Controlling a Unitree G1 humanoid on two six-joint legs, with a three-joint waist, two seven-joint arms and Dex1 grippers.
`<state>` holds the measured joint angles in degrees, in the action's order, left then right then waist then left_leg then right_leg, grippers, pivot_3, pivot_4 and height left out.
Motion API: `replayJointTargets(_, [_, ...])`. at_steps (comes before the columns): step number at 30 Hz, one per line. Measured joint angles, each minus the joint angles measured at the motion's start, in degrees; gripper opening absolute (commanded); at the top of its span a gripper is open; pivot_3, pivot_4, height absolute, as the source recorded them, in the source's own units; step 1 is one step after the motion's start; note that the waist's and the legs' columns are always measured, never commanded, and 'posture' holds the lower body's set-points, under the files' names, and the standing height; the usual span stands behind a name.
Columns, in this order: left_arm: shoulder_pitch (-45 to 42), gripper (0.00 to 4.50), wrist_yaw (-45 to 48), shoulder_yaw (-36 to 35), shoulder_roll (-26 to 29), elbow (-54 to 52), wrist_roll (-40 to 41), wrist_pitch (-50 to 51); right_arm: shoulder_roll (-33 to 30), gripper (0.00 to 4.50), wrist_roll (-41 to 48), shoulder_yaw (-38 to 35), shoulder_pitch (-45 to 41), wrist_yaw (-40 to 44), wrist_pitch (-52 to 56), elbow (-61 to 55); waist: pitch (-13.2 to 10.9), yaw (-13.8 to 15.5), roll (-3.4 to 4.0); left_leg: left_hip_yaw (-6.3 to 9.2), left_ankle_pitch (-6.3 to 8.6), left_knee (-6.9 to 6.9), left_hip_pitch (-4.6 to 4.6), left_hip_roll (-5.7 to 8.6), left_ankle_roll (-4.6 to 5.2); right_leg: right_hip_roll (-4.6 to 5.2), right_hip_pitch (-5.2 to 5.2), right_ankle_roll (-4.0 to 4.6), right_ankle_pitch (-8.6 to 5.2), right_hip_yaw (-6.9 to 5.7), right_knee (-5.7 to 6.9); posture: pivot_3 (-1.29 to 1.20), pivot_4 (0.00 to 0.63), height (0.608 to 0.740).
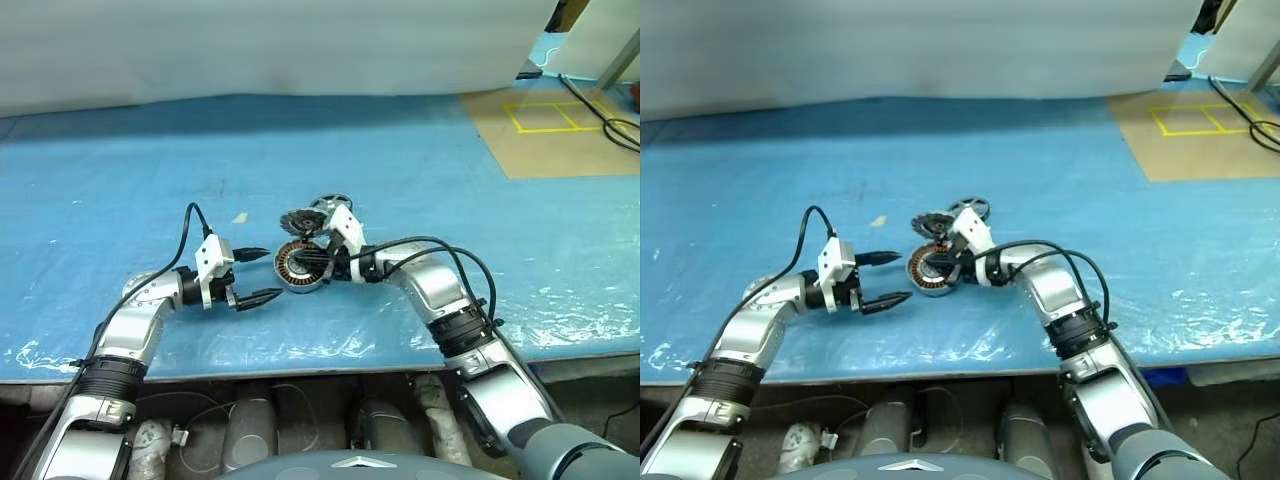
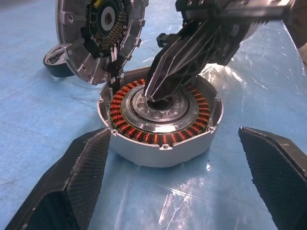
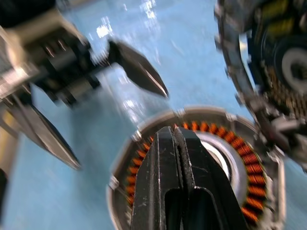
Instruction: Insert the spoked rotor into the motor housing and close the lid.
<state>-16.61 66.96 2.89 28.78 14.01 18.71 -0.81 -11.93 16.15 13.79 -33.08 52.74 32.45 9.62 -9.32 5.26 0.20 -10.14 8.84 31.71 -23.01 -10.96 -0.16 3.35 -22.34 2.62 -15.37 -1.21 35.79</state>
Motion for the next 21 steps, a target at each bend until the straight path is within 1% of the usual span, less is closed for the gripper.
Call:
replayJointTargets(2, [-0.7, 4.50, 0.0, 0.0, 0.0, 0.4, 0.0, -0.3, -0.2, 0.03, 0.7, -0.3, -0.7, 0.1, 0.5, -1.5, 0.0, 0.0, 0.00, 0.01, 0.00, 0.04, -0.08, 0.01, 0.00, 0.00, -0.05, -0.20, 0.12, -0.02, 0.02, 0.00, 0.150, 0.740])
replayJointTargets(4, [-0.7, 4.50, 0.1, 0.0, 0.0, 0.8, 0.0, -0.6, -0.6, 0.03, 0.5, 0.0, -1.0, 0.1, 0.5, -1.7, 0.0, 0.1, 0.00, 0.01, 0.00, 0.04, -0.11, 0.01, -0.01, 0.01, -0.05, -0.22, 0.13, -0.06, 0.01, 0.00, 0.150, 0.740])
replayJointTargets(6, [-0.7, 4.50, 0.1, 0.0, -0.1, 0.9, 0.0, -0.6, -1.6, 0.03, -0.9, 1.3, -0.9, 0.0, 0.3, -1.3, 0.0, 0.1, 0.00, 0.02, 0.00, 0.02, -0.16, 0.01, -0.01, 0.01, -0.07, -0.22, 0.13, -0.08, 0.00, 0.00, 0.150, 0.740])
replayJointTargets(8, [-0.7, 4.50, 0.1, 0.0, -0.1, 1.0, 0.0, -0.7, -3.0, 0.03, -4.5, 4.5, -0.7, -0.6, -1.0, 0.2, 0.0, 0.0, 0.00, 0.03, 0.01, 0.02, -0.14, 0.01, -0.02, 0.01, -0.06, -0.21, 0.13, -0.09, 0.00, 0.00, 0.150, 0.740])
replayJointTargets(11, [-0.6, 4.50, 0.1, 0.1, -0.4, 1.0, 0.0, -0.7, -3.1, 0.03, -5.8, 5.5, -0.3, -1.1, -2.8, 0.8, 0.0, 0.0, 0.00, 0.03, 0.01, 0.03, -0.04, 0.01, -0.02, 0.02, 0.02, -0.13, 0.08, -0.07, 0.00, 0.00, 0.150, 0.740])
replayJointTargets(15, [-0.1, 4.50, 0.1, 0.1, -0.4, 0.9, 0.0, -0.7, -3.2, 0.03, -7.2, 6.1, -0.4, -2.2, -4.1, 1.1, 0.0, 0.0, -0.01, 0.03, 0.01, 0.04, 0.09, 0.02, -0.02, 0.03, 0.14, -0.01, 0.00, -0.06, -0.01, 0.00, 0.150, 0.740])
replayJointTargets(21, [0.0, 4.50, 0.3, 0.2, -0.4, 1.0, -0.1, -1.2, -3.5, 0.03, -6.5, 5.5, -0.4, -1.5, -2.8, 0.9, 0.0, 0.1, -0.01, 0.03, 0.01, 0.06, 0.17, 0.02, -0.02, 0.04, 0.22, 0.00, 0.00, -0.05, -0.02, 0.00, 0.150, 0.740])
